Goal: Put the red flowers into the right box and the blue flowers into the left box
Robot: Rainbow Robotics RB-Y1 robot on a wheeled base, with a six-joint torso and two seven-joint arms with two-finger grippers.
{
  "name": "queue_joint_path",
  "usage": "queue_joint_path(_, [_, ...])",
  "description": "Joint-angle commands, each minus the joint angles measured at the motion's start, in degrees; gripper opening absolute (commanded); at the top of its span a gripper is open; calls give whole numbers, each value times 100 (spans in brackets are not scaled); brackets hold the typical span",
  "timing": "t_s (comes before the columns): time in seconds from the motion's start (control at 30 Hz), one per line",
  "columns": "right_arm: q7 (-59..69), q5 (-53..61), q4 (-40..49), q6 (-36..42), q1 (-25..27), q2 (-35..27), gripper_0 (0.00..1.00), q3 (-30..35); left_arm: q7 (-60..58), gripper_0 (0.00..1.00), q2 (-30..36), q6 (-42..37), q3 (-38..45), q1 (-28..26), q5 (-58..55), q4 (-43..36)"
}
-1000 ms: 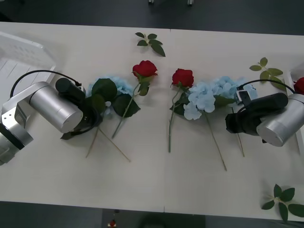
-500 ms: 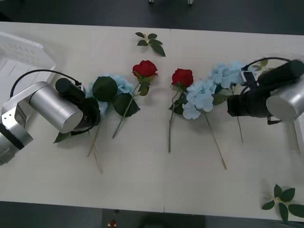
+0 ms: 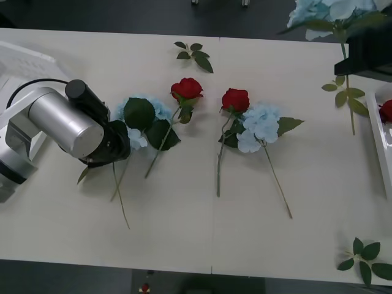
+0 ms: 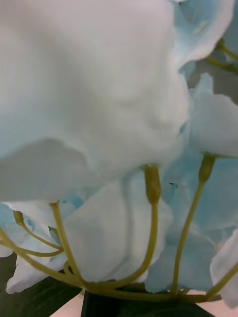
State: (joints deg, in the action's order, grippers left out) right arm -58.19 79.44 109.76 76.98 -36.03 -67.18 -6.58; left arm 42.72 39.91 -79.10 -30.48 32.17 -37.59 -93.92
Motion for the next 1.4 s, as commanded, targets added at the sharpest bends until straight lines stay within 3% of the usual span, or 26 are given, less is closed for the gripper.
queue_joint_path(0.03, [-1273, 810, -112, -491, -71, -5, 0, 87, 281, 0, 113, -343, 341, 220, -222, -276])
queue_joint_path(0.23, [-2205, 1812, -218, -1704, 325, 118, 0, 78, 834, 0, 113, -1072, 1159, 237, -618, -592])
queue_joint_path(0.6, [-4842, 3746, -1079, -1854, 474, 909, 0, -265, 1335, 0, 113, -2426, 2196, 721, -899, -935])
queue_joint_path(0.93, [-5809, 4317, -411, -4525, 334, 751, 0, -2181, 1564, 0, 113, -3090, 3180, 1424, -1075, -1014])
queue_joint_path(1.13, [-5817, 4317, -156, -5299, -106, 689, 0, -2954, 1959, 0, 245, -3090, 3435, 1696, -803, -795])
queue_joint_path(1.4, [-5791, 4660, 125, -6239, -668, 689, 0, -3675, 3357, 0, 649, -3090, 3655, 1758, -319, 190])
